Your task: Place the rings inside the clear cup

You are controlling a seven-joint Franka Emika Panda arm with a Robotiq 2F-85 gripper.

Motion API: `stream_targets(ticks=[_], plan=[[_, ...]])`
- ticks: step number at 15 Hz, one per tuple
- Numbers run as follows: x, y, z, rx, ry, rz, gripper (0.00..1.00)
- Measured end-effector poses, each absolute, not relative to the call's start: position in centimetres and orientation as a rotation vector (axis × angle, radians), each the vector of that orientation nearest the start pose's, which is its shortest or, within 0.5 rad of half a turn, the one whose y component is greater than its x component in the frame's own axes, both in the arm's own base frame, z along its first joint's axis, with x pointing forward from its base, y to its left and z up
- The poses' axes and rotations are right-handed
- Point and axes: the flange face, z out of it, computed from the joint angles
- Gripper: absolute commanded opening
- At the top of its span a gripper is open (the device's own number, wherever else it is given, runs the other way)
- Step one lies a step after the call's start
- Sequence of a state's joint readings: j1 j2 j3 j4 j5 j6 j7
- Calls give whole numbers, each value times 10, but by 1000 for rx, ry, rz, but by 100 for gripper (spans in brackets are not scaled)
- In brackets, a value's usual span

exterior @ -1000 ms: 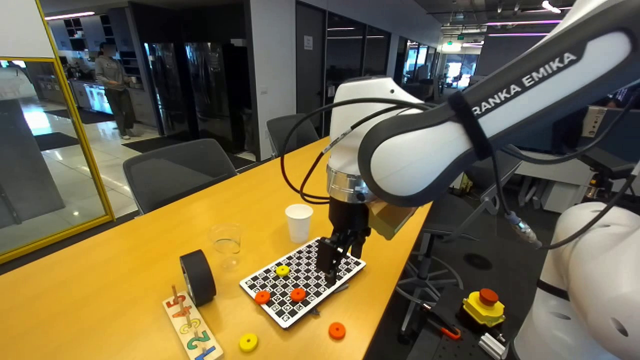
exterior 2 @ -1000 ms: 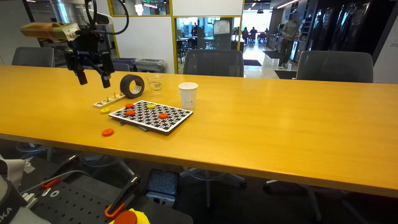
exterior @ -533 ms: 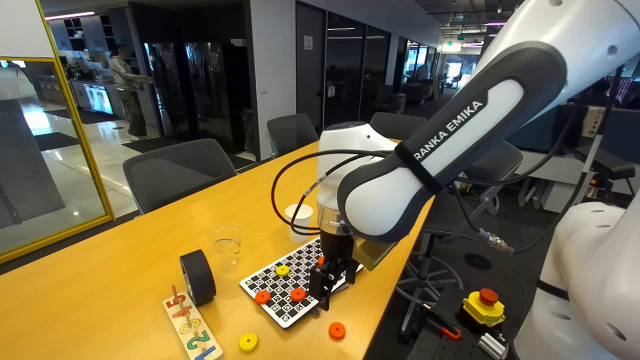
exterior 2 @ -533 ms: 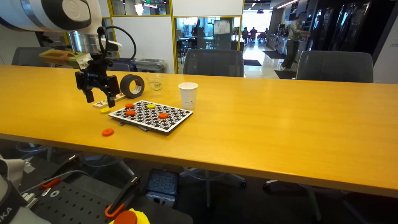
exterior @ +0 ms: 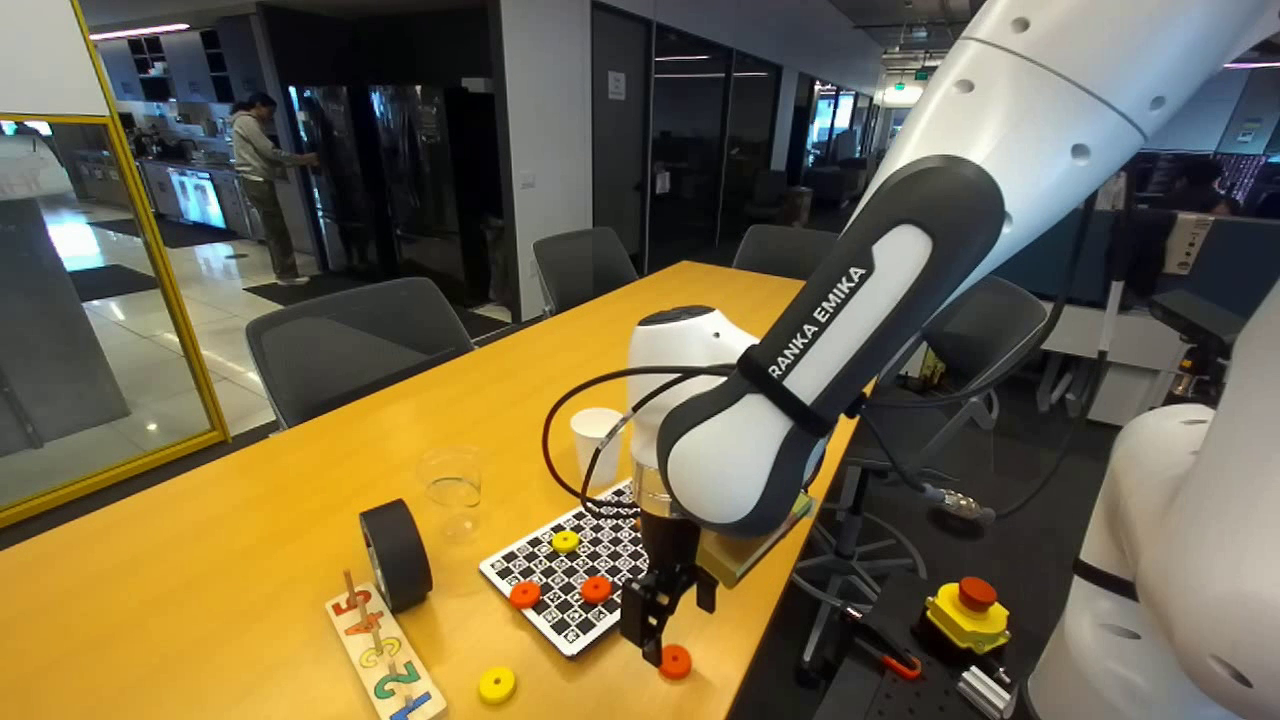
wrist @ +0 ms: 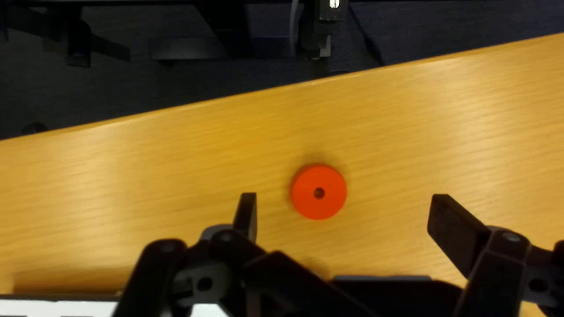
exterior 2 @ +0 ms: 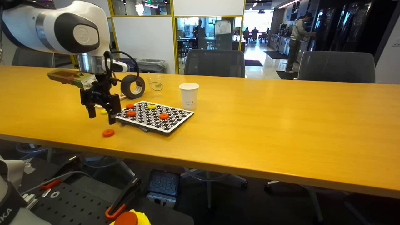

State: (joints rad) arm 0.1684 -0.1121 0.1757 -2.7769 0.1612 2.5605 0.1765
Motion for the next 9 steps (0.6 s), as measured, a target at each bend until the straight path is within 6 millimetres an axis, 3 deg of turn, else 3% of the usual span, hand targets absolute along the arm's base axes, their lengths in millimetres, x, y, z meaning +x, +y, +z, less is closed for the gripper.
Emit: stream_targets(ticks=[9], plan=[[355,117,203,-3080,45,181,100]])
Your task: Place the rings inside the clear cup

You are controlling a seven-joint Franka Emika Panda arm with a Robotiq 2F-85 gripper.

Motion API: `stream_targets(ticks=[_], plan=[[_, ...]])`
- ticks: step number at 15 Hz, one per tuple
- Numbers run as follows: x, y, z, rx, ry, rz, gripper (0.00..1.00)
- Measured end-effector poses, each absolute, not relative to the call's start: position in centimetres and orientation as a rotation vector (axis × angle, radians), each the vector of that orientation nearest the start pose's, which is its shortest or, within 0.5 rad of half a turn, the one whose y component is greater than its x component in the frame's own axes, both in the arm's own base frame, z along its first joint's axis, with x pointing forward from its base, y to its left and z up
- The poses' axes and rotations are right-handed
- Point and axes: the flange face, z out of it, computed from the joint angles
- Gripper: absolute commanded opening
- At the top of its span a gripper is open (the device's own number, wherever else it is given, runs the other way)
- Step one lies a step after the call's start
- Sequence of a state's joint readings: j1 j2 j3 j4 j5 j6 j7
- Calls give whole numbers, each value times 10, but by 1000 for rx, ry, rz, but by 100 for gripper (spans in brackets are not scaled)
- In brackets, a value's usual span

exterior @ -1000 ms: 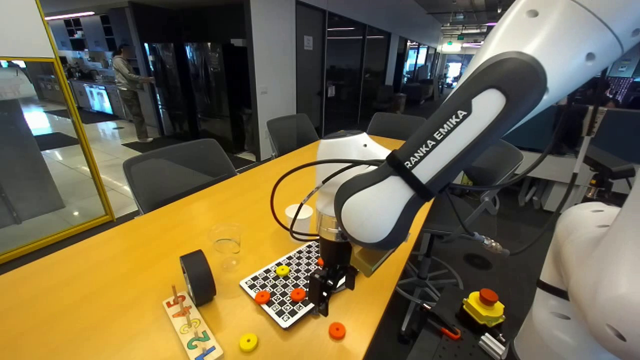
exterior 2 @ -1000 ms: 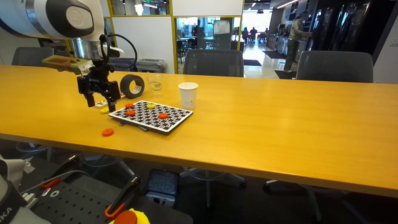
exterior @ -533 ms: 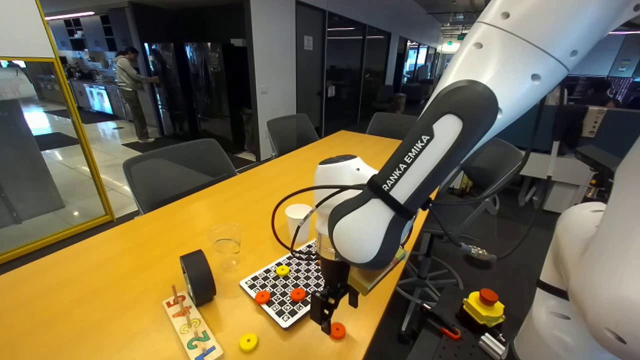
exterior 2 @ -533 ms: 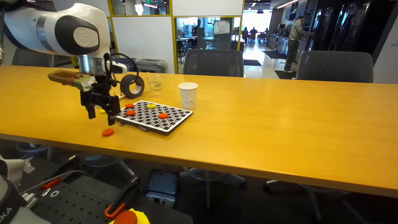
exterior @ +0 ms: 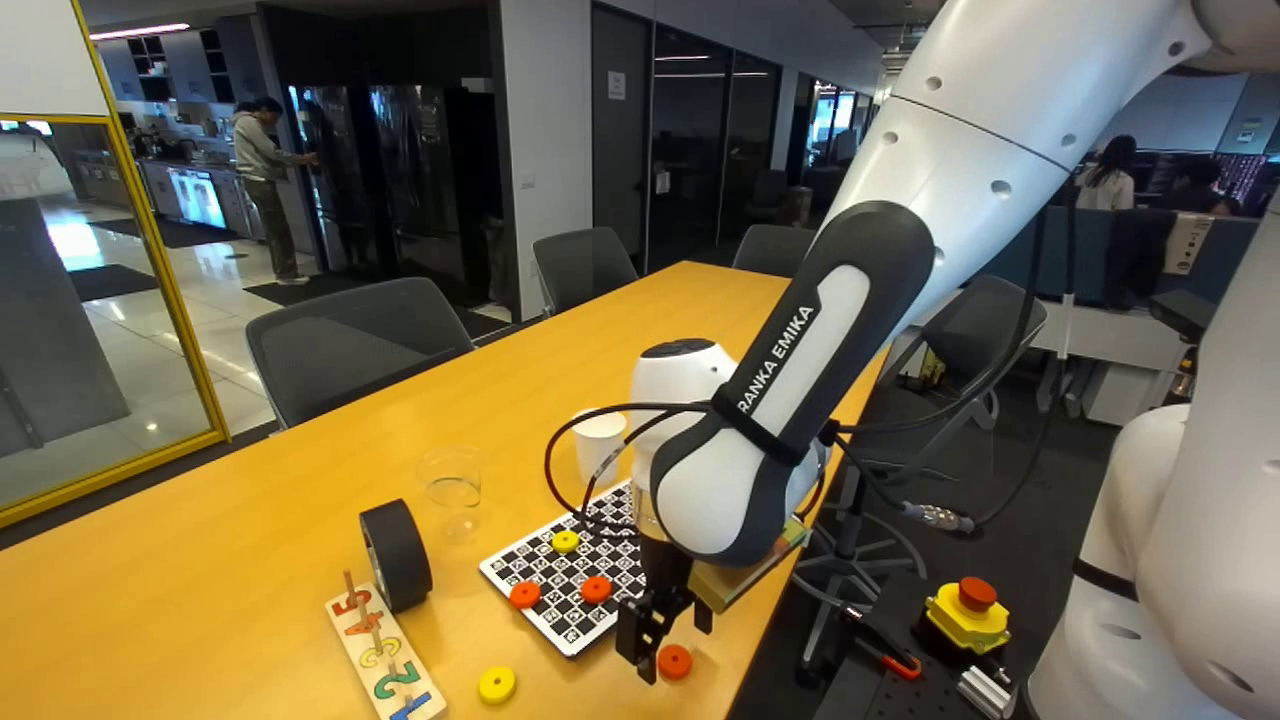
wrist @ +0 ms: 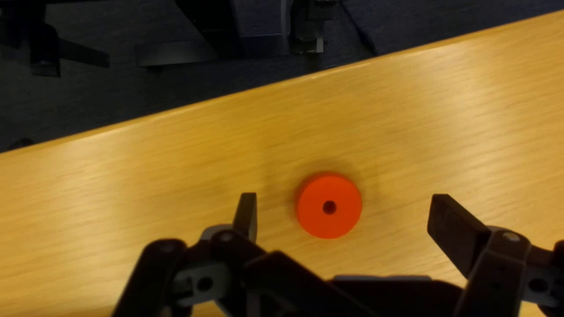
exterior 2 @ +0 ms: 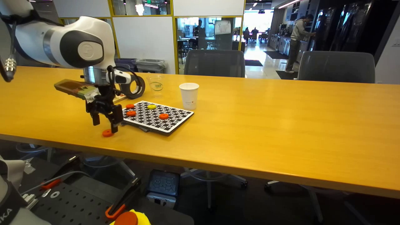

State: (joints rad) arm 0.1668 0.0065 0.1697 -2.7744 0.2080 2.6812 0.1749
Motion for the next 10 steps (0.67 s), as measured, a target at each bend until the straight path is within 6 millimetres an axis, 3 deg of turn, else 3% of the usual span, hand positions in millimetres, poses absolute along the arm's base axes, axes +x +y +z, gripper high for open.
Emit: stream_targets(ticks=[7,8,10], plan=[[355,114,191,-3074,84,186,100],[355,113,189,-3072,92,189,77],[356,112,188,-3068,108,185,66]])
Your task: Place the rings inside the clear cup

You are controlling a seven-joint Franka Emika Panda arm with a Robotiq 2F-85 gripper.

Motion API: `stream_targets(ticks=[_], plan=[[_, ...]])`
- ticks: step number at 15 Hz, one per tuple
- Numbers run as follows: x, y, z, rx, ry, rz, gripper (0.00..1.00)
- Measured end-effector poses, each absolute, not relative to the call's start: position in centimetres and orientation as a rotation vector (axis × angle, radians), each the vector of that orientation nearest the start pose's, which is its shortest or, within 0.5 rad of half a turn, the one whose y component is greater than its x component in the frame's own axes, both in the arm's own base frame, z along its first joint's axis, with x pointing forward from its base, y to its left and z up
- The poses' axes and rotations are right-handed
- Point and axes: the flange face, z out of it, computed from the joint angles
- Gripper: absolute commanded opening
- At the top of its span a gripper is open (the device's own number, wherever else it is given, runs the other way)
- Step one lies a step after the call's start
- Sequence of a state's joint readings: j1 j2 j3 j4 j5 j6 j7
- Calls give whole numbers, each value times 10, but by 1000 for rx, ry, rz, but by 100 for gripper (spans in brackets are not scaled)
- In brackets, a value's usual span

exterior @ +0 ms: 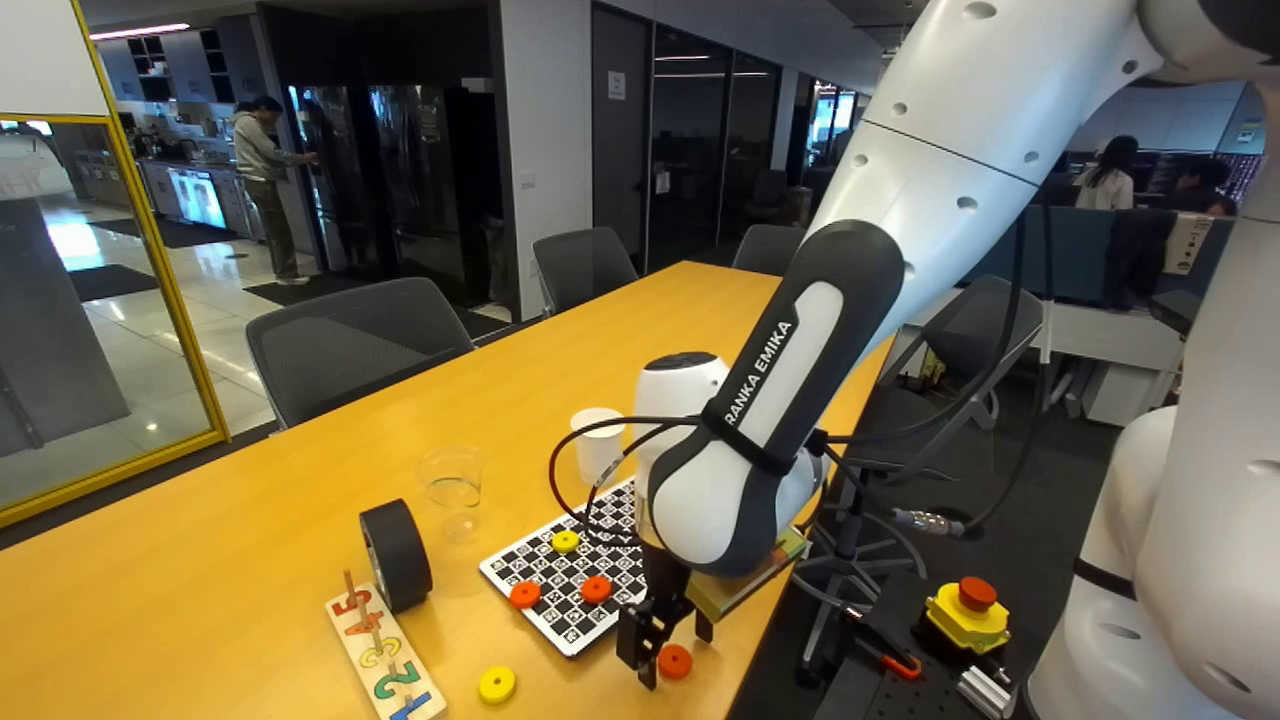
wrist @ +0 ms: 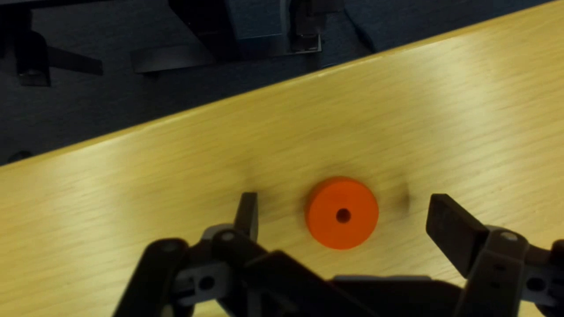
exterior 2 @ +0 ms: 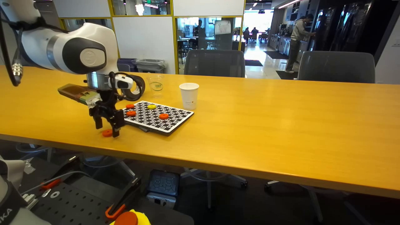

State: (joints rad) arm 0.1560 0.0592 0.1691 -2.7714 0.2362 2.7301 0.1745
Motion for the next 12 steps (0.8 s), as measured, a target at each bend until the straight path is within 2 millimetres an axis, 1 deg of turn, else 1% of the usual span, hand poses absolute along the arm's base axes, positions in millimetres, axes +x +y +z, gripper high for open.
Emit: stream_targets(ticks=[3,6,8,12], plan=[[357,110,187,-3064,129,176,43],[359,104,187,-3062,154,173,22],[361,105,189,-3060,157,165,23],[363,105,190,-3062,153,160,23]])
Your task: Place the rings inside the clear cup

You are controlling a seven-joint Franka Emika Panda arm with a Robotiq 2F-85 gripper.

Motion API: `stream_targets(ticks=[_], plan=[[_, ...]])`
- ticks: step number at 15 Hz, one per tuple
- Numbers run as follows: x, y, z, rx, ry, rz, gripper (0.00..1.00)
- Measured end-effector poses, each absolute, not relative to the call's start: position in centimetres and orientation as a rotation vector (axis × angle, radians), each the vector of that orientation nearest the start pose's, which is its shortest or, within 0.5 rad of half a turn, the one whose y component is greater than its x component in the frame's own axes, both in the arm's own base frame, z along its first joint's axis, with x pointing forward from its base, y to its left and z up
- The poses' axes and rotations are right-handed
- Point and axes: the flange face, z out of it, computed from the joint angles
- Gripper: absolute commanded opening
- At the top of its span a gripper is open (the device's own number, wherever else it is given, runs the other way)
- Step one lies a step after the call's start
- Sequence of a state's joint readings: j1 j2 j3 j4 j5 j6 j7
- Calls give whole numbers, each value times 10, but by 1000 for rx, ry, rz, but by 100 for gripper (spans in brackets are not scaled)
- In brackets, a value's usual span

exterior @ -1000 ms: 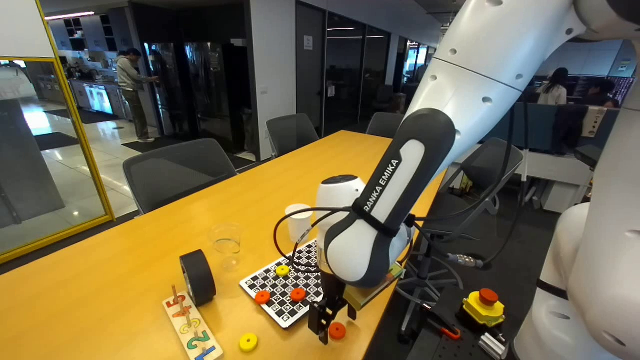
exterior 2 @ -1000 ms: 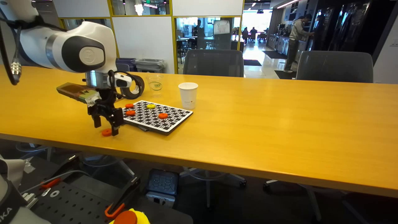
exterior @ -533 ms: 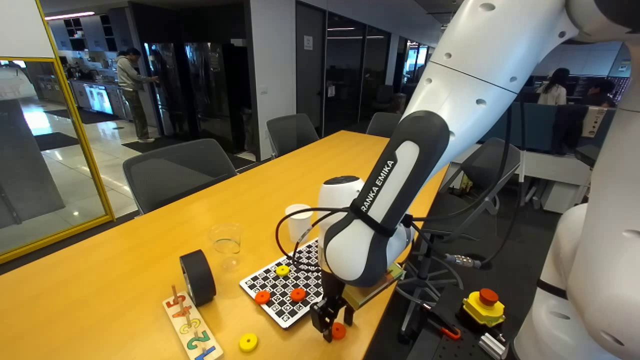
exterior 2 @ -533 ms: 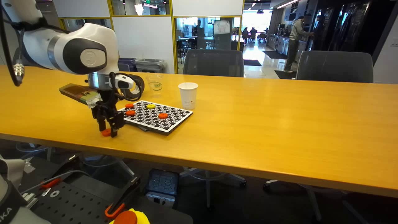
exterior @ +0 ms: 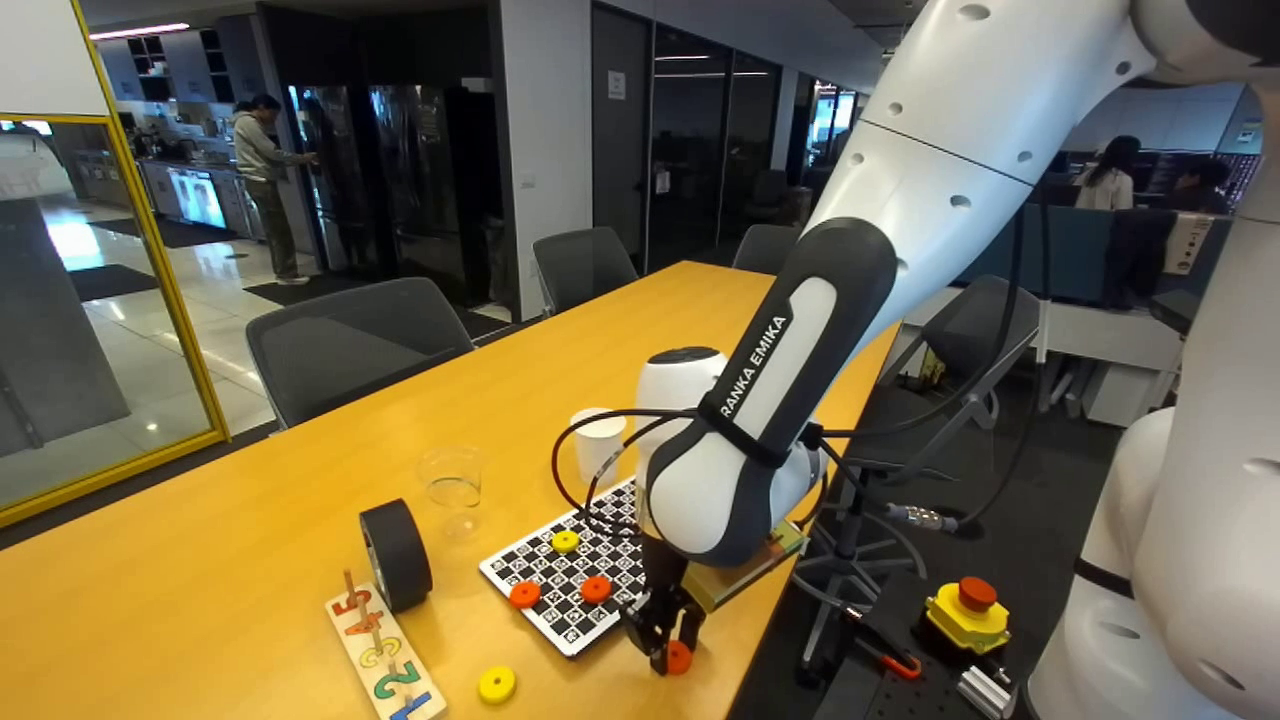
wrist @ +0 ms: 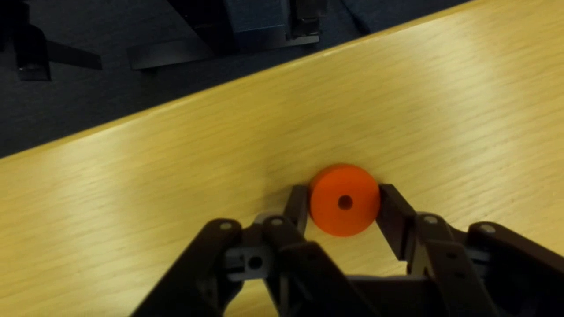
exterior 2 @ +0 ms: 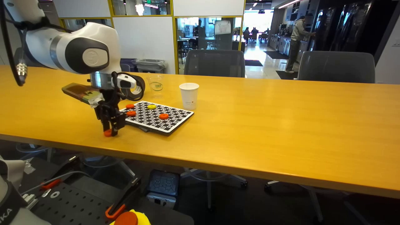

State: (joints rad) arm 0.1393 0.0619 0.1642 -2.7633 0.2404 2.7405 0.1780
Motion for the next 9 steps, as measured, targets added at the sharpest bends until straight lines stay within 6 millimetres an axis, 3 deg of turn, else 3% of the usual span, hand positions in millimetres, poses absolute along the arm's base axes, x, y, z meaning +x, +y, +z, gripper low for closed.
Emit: stream_targets(ticks=[4,9], plan=[[373,108,208,-3123,120,81,21],[380,115,269,-3196,78,-76,23]])
